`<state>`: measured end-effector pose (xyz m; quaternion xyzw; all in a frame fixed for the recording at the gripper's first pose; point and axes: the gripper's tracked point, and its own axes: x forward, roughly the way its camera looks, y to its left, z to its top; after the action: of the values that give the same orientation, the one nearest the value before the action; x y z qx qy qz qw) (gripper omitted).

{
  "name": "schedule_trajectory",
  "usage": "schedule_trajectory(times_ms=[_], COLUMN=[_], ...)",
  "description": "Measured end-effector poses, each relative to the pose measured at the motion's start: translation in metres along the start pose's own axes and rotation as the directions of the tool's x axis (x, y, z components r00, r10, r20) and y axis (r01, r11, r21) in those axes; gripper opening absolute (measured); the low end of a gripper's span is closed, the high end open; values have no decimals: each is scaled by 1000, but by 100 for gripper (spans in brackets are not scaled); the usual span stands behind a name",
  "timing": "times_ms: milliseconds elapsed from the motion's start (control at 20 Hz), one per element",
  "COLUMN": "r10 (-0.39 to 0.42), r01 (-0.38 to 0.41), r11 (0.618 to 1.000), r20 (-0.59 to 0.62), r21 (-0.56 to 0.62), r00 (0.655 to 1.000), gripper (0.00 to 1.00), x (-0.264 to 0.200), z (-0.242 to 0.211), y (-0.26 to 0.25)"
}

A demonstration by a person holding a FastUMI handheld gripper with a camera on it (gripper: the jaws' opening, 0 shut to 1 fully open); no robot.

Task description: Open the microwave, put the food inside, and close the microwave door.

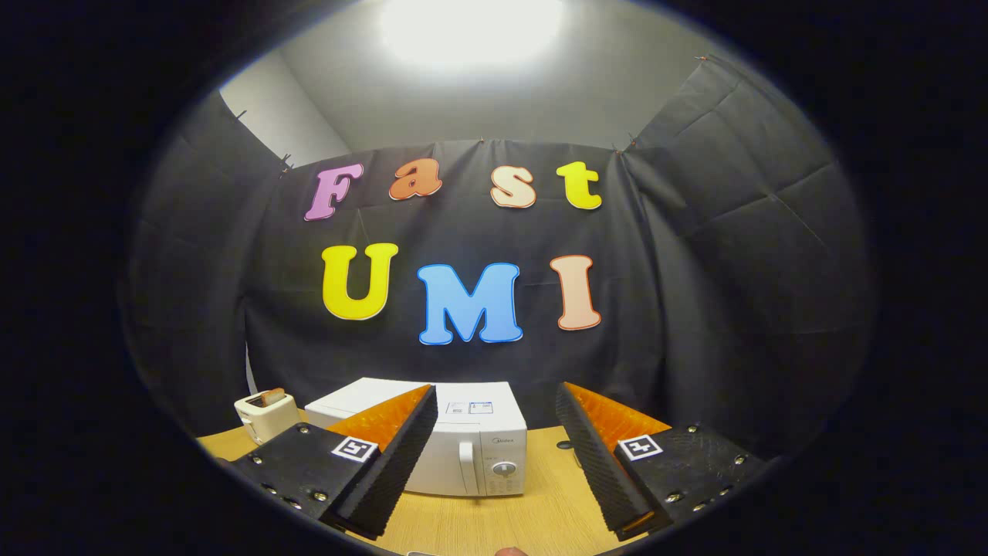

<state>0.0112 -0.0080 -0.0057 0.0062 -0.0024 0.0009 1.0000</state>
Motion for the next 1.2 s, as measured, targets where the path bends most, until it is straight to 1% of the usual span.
schedule_trajectory(times_ms=[350, 450, 600, 750, 950, 1200], r10=[16, 39, 100, 127, 164, 199], r01=[-16, -39, -100, -128, -166, -207], r11=[1000, 999, 995, 991, 986, 977], r20=[-1, -9, -8, -26, -61, -128], r21=[6, 10, 1, -30, -19, -58], r00=[1000, 999, 995, 992, 985, 972], gripper=[98, 98, 98, 98, 98, 98], x=[15, 24, 39, 57, 78, 104], z=[-6, -12, -18, -31, -54, -93], y=[-5, -1, 13, 21, 38, 55])
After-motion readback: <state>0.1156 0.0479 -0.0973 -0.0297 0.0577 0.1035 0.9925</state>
